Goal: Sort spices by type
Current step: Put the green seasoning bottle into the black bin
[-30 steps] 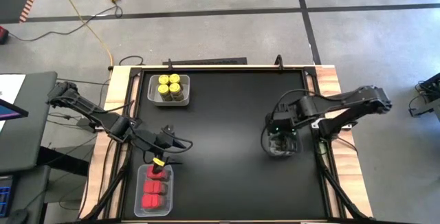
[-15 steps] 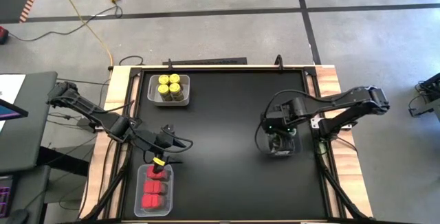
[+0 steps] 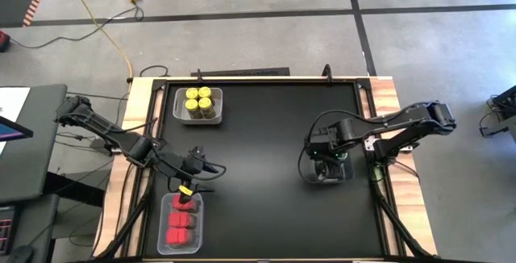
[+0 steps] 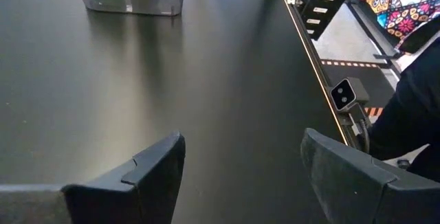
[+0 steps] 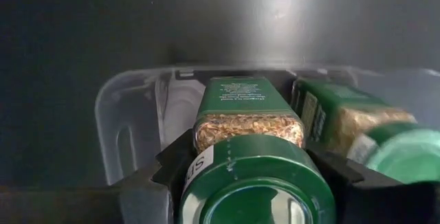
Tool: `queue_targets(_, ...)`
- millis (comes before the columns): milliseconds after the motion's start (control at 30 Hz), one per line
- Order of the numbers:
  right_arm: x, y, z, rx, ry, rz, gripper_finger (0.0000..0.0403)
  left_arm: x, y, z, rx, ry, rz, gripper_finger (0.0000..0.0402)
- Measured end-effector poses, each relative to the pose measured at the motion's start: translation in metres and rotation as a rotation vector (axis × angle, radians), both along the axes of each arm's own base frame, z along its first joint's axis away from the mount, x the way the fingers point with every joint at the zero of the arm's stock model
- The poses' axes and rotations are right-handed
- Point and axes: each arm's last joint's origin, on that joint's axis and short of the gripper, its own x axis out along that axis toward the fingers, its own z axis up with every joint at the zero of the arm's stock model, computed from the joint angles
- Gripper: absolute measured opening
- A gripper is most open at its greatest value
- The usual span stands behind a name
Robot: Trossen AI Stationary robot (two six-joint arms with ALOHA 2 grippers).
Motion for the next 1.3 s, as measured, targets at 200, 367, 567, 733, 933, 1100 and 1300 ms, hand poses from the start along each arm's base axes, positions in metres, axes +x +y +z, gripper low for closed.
queue_targets(200,-0.003,-0.005,-0.014,-0.003,0.019,-0.021,0.0217,0.000,0.000,0.000,0.000,0.000,0.000,0.0279)
queue_targets(367,0.000,-0.008,-0.014,-0.003,-0.004,-0.018,0.0217,0.000,0.000,0.000,0.003,0.000,-0.001,0.0279)
queue_targets(567,0.000,-0.014,-0.016,-0.006,0.014,-0.014,0.0217,0.000,0.000,0.000,0.003,0.000,-0.001,0.0279)
queue_targets(733,0.001,-0.013,-0.016,-0.006,0.007,0.013,0.0217,0.000,0.000,0.000,0.003,0.000,-0.001,0.0279)
queue_targets(933,0.001,-0.013,-0.016,-0.005,0.005,0.022,0.0217,0.000,0.000,0.000,0.007,-0.001,-0.004,0.0279)
queue_targets(1100,0.002,-0.012,-0.019,0.015,0.025,0.020,0.0217,0.000,0.000,0.000,0.010,-0.001,-0.005,0.0279)
queue_targets(1300,0.006,-0.010,-0.028,0.012,0.073,0.029,0.0217,0.000,0.000,0.000,0.009,-0.001,-0.005,0.0279)
